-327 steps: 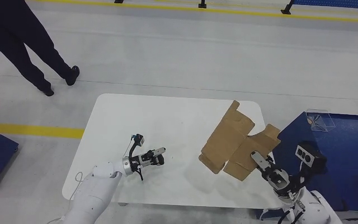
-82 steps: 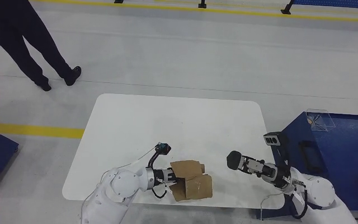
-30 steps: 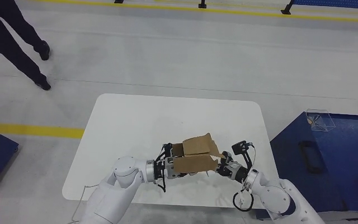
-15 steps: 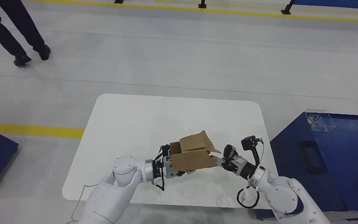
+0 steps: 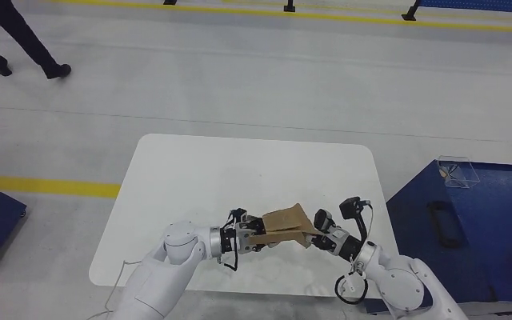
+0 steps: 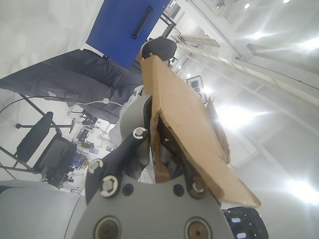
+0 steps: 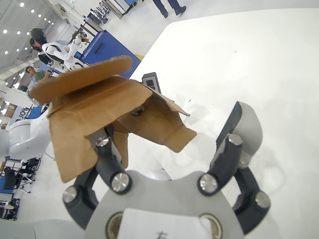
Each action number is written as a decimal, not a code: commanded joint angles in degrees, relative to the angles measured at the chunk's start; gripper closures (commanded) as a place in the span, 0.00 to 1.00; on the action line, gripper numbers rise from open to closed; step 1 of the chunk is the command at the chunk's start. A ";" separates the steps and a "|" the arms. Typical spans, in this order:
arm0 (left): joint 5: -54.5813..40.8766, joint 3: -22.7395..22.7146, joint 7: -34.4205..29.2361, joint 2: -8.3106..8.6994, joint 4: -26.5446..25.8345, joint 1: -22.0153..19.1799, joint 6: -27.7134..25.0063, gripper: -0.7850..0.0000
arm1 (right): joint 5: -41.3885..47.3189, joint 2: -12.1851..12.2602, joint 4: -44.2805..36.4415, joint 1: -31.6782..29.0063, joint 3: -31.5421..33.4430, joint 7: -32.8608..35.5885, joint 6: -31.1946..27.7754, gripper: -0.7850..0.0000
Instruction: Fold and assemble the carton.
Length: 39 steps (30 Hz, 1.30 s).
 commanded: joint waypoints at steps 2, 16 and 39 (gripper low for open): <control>-0.14 0.09 -0.13 0.07 0.03 -0.02 -0.07 1.00 | 0.35 -0.02 0.82 0.26 0.69 -0.03 0.24 0.00; -2.49 1.32 -2.09 0.15 -0.04 -0.98 2.39 1.00 | 1.62 -0.59 6.87 3.90 0.33 1.68 4.80 0.00; 1.12 3.25 -4.37 0.86 -1.90 -0.74 -3.67 1.00 | 4.95 -1.02 8.47 5.09 2.18 2.20 2.29 0.00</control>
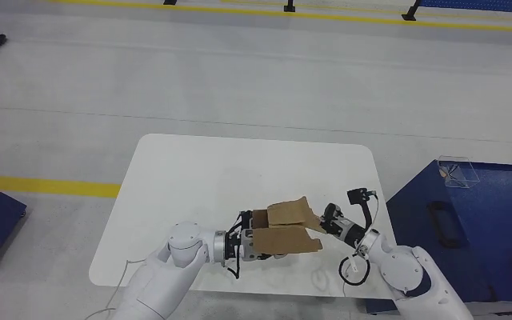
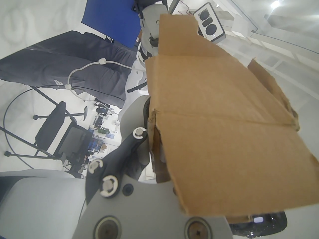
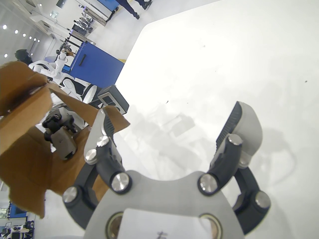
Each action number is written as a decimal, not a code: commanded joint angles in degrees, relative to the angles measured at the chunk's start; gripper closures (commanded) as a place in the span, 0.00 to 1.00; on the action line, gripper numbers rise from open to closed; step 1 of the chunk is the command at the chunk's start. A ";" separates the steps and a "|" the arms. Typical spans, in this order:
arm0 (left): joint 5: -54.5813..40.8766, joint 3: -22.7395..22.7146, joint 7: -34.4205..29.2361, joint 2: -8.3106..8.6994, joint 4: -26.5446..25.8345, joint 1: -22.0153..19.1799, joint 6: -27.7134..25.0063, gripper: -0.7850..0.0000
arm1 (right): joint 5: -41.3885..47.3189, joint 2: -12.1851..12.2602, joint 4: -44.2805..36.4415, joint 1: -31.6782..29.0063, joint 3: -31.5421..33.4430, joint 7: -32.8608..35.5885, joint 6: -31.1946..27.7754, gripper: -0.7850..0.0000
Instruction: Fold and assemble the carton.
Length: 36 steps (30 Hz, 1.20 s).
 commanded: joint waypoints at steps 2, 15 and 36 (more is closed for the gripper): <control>0.23 0.38 0.89 -0.08 0.63 -0.36 -0.40 1.00 | 2.94 0.18 -1.99 -1.33 2.65 -0.39 -1.47 0.00; 2.65 1.30 4.51 -0.06 0.05 -0.13 -3.29 1.00 | 3.35 0.09 -7.26 -5.67 4.38 -1.67 -2.31 0.00; -2.03 2.46 2.82 -0.33 2.95 -2.05 2.62 1.00 | 5.09 -0.25 -5.92 -6.00 5.54 -1.59 -3.11 0.00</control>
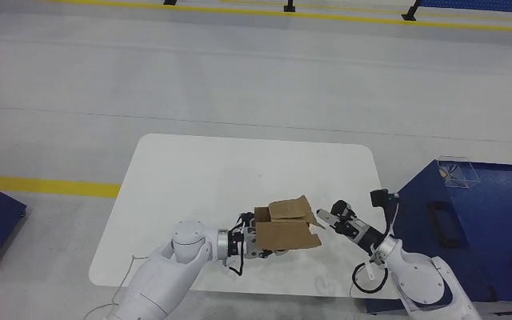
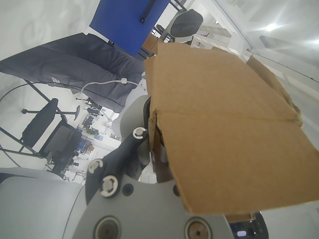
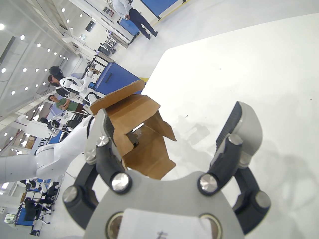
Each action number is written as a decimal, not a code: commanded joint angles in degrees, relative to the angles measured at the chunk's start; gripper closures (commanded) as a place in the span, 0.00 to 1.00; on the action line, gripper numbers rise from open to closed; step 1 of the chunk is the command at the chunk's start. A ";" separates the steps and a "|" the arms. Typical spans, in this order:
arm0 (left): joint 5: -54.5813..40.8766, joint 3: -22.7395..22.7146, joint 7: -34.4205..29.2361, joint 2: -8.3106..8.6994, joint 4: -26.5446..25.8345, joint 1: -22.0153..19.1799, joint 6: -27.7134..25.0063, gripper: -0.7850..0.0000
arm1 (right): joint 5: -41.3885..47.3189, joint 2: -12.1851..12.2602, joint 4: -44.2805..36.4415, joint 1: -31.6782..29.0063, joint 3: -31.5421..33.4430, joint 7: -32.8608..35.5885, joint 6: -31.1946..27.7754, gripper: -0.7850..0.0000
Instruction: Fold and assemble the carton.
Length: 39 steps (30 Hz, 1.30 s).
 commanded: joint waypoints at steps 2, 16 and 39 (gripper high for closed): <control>1.35 0.05 0.27 0.15 -0.55 0.24 -1.50 1.00 | -1.00 -0.16 0.80 0.81 -1.11 -0.03 0.63 0.00; 2.91 -0.45 0.61 0.76 -2.36 1.33 -3.05 1.00 | -3.32 -1.05 3.33 3.85 -7.36 1.71 1.72 0.00; 4.17 -4.40 12.90 1.16 -5.82 5.18 -14.57 1.00 | -3.44 -0.56 -1.39 -0.99 1.76 -2.54 -1.32 0.00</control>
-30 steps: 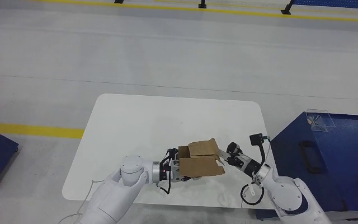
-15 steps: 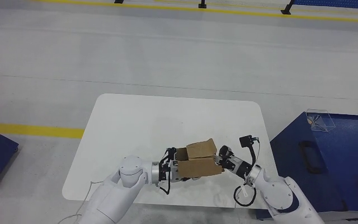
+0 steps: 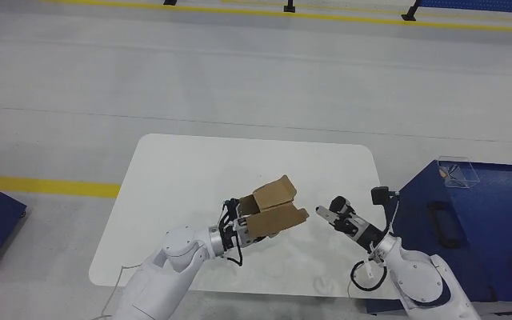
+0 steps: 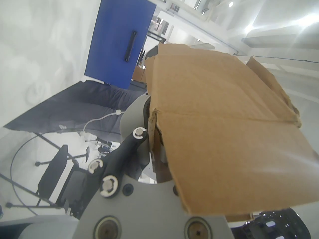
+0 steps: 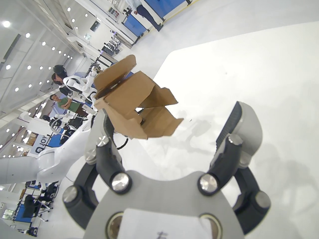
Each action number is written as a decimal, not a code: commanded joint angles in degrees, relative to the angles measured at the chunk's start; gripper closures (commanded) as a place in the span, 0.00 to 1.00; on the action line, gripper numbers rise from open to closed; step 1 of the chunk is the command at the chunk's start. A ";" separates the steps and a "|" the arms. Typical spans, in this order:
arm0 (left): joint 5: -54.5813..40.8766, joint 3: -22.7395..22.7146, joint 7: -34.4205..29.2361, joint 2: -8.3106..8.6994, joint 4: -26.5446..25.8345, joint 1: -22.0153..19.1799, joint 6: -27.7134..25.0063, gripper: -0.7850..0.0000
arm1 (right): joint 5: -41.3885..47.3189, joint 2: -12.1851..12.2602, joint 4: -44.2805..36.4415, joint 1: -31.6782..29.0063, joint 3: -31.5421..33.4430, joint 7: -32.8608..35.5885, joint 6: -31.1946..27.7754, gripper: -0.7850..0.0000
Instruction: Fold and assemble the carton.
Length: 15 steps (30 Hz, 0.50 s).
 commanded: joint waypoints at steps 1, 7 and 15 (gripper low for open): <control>0.38 -0.11 0.55 -0.01 -0.32 0.52 -1.90 1.00 | -2.06 -0.05 -0.60 -1.12 -0.43 -0.22 0.51 0.00; 0.81 0.43 -0.52 -0.07 -1.01 0.89 -2.72 1.00 | -6.93 -0.62 1.89 1.43 -5.10 -0.75 3.05 0.00; 2.25 1.05 -0.66 -0.14 -1.57 0.74 -2.97 1.00 | -9.01 -1.45 4.83 5.06 -9.73 -1.47 4.37 0.00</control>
